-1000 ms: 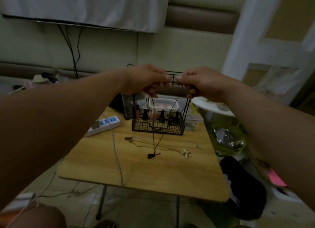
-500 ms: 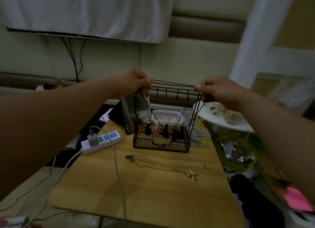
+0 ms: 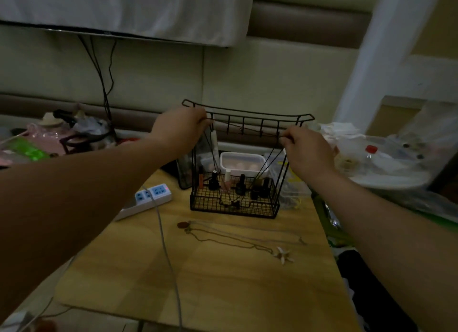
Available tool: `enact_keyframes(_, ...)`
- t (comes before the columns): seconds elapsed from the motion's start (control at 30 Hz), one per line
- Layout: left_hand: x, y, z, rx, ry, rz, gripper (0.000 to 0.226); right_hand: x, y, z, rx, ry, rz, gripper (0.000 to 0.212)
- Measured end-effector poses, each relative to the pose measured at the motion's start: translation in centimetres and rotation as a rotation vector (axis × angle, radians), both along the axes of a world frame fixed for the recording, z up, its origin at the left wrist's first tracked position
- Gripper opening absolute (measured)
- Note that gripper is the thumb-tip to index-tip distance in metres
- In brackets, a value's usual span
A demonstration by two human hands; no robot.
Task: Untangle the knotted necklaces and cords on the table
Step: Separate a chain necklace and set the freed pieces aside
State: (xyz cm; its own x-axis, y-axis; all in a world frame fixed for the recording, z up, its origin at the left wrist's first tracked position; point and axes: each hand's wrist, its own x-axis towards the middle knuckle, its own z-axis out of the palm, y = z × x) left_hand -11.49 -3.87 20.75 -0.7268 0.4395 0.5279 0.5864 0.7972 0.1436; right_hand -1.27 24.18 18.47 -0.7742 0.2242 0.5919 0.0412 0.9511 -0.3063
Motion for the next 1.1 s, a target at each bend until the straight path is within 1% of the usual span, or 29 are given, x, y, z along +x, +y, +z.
enact_keyframes(0.13,-0.4,-0.3,-1.6,0.035,-0.010,0.002,0.019,-0.3,0.7,-1.8,-0.080,0.016,0.029,0.018)
enact_keyframes(0.23,-1.0,-0.7,-2.4,0.069,-0.050,-0.013,0.024,-0.4,1.0,-2.1,-0.131,0.016,0.049,0.018)
enact_keyframes(0.33,-1.1,-0.8,-2.8,0.075,-0.094,-0.026,0.026,-0.5,1.1,-2.0,-0.140,0.032,0.055,0.017)
enact_keyframes(0.6,-1.2,-0.1,-3.4,0.097,-0.128,-0.019,0.025,-0.4,0.8,-2.8,-0.176,0.026,0.010,0.014)
enact_keyframes(0.73,-0.8,0.4,-4.0,0.089,-0.158,-0.020,0.027,-0.5,0.3,-3.5,-0.160,-0.027,0.002,0.017)
enact_keyframes(0.8,-0.7,0.5,-4.8,0.098,-0.190,-0.027,0.025,-0.5,0.0,-3.9,-0.155,-0.049,0.015,0.018)
enact_keyframes(0.87,-0.7,0.4,-5.5,0.133,-0.209,-0.023,0.020,-0.2,-0.3,-4.1,-0.194,-0.063,0.030,0.018)
enact_keyframes(1.0,0.4,-0.2,-7.1,0.219,-0.247,0.020,0.020,0.9,-0.7,-5.4,-0.333,-0.070,0.056,0.017)
enact_keyframes(1.1,2.6,-0.8,-9.2,0.269,-0.264,0.023,0.016,2.7,-0.6,-7.8,-0.352,-0.113,0.049,0.011)
